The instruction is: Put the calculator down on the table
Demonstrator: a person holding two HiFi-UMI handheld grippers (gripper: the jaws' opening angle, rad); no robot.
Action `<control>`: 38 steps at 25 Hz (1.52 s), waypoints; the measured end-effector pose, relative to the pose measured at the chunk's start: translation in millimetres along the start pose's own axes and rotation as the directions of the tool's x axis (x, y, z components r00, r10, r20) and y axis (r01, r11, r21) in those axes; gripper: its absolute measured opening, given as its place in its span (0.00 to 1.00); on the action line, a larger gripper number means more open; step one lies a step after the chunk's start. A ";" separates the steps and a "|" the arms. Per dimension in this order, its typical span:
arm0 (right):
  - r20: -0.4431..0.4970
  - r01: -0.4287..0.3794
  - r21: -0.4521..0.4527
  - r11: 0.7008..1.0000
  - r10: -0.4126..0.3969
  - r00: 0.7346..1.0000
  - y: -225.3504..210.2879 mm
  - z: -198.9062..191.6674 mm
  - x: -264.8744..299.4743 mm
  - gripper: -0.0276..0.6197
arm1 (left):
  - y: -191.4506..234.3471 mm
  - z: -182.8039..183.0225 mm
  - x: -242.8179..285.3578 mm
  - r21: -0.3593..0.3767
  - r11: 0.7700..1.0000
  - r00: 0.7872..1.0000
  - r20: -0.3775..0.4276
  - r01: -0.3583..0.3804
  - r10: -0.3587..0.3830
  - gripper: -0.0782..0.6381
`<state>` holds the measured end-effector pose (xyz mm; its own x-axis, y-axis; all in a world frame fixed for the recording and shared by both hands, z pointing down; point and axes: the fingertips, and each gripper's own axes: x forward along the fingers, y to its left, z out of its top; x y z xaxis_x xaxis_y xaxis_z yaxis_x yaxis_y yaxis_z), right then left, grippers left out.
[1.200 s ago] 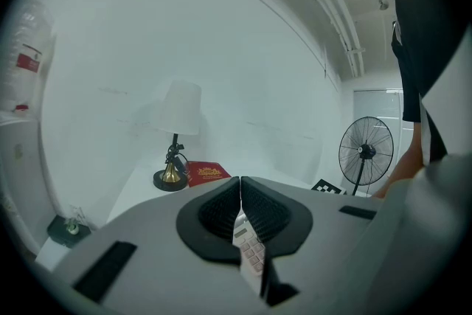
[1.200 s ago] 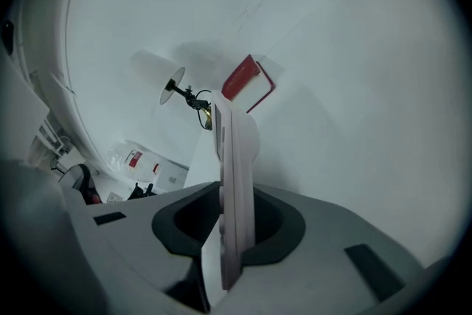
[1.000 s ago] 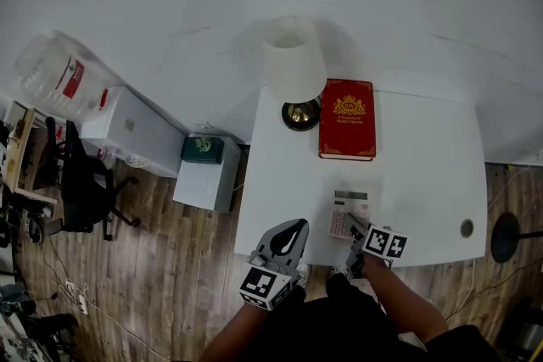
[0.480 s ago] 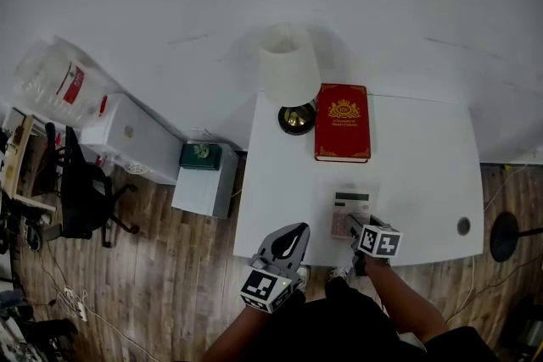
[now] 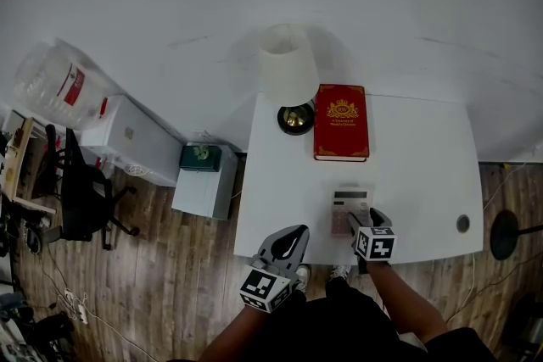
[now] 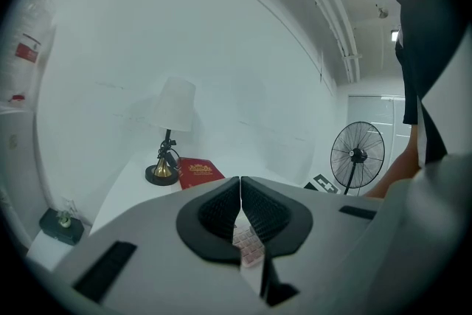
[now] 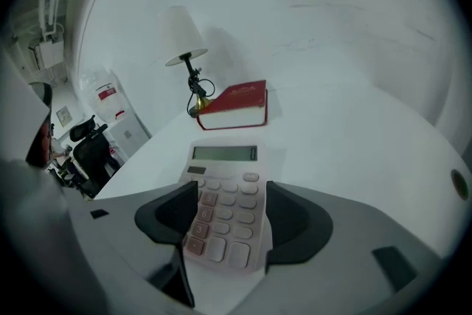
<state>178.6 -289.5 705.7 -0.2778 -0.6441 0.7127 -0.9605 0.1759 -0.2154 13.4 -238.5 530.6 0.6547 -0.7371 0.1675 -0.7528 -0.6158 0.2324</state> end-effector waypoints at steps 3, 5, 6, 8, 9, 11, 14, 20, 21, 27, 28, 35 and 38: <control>0.072 -0.023 -0.055 0.998 0.027 0.997 12.0 25.0 -16.5 0.50 | -0.3 3.2 1.2 0.008 1.000 1.000 0.007 0.010 -0.010 0.14; 0.122 -0.054 -0.104 0.993 0.067 0.990 26.2 44.1 -30.4 0.50 | -2.3 3.2 2.7 0.016 1.000 1.000 0.008 0.023 -0.023 0.14; 0.148 -0.071 -0.127 0.989 0.090 0.985 34.5 54.2 -37.8 0.49 | -2.9 3.7 3.8 0.014 1.000 1.000 0.010 0.027 -0.027 0.14; 0.199 -0.104 -0.170 0.980 0.137 0.970 52.0 74.7 -52.3 0.47 | -2.9 5.1 6.5 0.012 1.000 1.000 0.015 0.027 -0.028 0.14; 0.222 -0.117 -0.189 0.975 0.159 0.962 60.5 84.4 -59.7 0.45 | -2.4 5.5 7.8 0.012 1.000 1.000 0.015 0.026 -0.026 0.14; 0.266 -0.138 -0.223 0.965 0.196 0.944 75.1 101.3 -75.1 0.41 | -1.4 6.9 9.2 0.013 1.000 1.000 0.017 0.022 -0.022 0.14; 0.316 -0.174 -0.245 0.954 0.248 0.916 91.6 121.5 -97.3 0.34 | -0.1 11.0 10.5 0.023 1.000 1.000 0.022 0.020 -0.021 0.14; 0.403 -0.208 -0.325 0.923 0.334 0.852 120.1 154.3 -139.1 0.14 | 11.6 20.0 11.3 0.058 0.998 1.000 0.023 -0.015 0.014 0.14; 0.413 -0.203 -0.364 0.909 0.352 0.840 125.7 157.8 -146.1 0.09 | 10.4 25.2 11.1 0.081 0.997 1.000 0.027 -0.017 0.015 0.14; 0.520 -0.047 -0.606 0.794 0.440 0.733 157.5 181.1 -196.0 0.07 | -3.9 54.1 11.9 0.176 0.984 0.996 0.081 0.007 -0.021 0.14; 0.545 -0.035 -0.595 0.803 0.435 0.717 157.3 184.5 -200.8 0.07 | -4.8 55.7 12.5 0.180 0.984 0.996 0.084 0.008 -0.024 0.14; 0.627 0.038 -0.565 0.824 0.399 0.669 144.4 198.4 -217.6 0.07 | -16.8 59.8 17.2 0.180 0.983 0.995 0.083 0.037 -0.053 0.14; 0.640 0.049 -0.564 0.824 0.399 0.657 141.6 200.3 -222.2 0.07 | -21.9 62.8 18.8 0.175 0.984 0.994 0.087 0.045 -0.061 0.14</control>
<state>107.0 -270.6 383.2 -0.5570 -0.8293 -0.0448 -0.8130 0.5335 0.2335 37.9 -256.3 468.5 0.6908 -0.7198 0.0690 -0.7231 -0.6874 0.0685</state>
